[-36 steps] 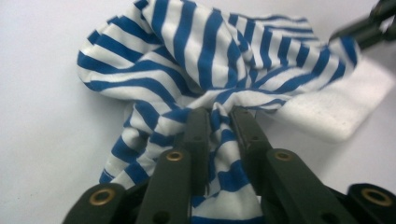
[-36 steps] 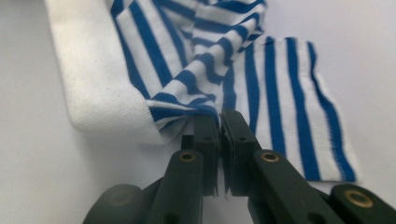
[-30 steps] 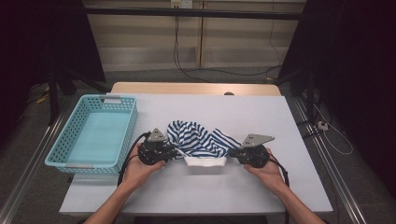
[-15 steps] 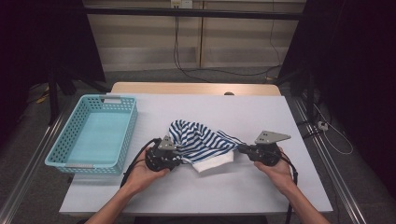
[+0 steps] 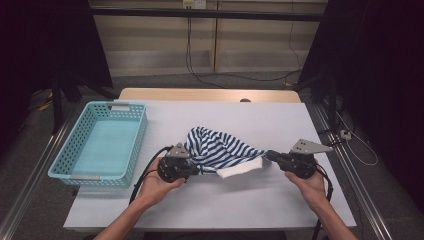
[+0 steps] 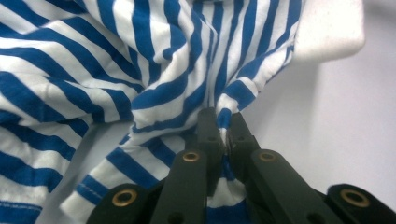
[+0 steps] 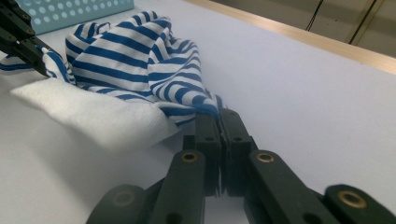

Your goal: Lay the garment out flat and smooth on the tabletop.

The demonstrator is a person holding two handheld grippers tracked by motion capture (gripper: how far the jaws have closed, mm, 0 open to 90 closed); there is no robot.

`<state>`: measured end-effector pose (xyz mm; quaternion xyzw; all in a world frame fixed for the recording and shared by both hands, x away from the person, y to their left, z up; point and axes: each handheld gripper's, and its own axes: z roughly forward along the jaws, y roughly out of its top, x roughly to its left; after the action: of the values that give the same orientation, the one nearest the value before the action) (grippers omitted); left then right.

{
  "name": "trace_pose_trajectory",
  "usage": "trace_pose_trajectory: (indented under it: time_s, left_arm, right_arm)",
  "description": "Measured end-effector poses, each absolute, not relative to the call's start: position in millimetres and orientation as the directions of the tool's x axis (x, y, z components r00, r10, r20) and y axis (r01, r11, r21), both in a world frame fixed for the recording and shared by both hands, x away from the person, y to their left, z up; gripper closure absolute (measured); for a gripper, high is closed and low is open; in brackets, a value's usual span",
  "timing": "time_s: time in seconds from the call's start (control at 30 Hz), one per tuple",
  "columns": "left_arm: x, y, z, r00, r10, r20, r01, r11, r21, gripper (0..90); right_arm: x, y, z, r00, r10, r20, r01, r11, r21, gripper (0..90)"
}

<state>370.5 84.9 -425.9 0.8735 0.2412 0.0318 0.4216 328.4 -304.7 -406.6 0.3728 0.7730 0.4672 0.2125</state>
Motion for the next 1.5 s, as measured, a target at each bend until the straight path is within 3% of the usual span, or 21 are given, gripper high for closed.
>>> trace_pose_trajectory:
  time_s: [0.47,1.0,1.5]
  left_arm:
    - [368.5,75.4,-395.5,0.889,0.436,-0.139,0.347,-0.445,0.826,87.6]
    - [396.0,93.9,-353.9,0.840,0.524,-0.138,0.325,-0.284,0.902,87.7]
    - [399.3,89.6,-301.7,0.846,0.523,-0.104,0.236,-0.193,0.952,87.8]
  right_arm:
    - [307.7,-326.5,-389.7,-0.564,0.826,0.001,0.338,0.230,0.913,88.4]
    - [330.4,-321.6,-354.6,-0.542,0.840,-0.013,0.263,0.184,0.947,88.4]
    - [331.4,-326.2,-285.2,-0.510,0.859,-0.053,0.098,0.119,0.988,88.5]
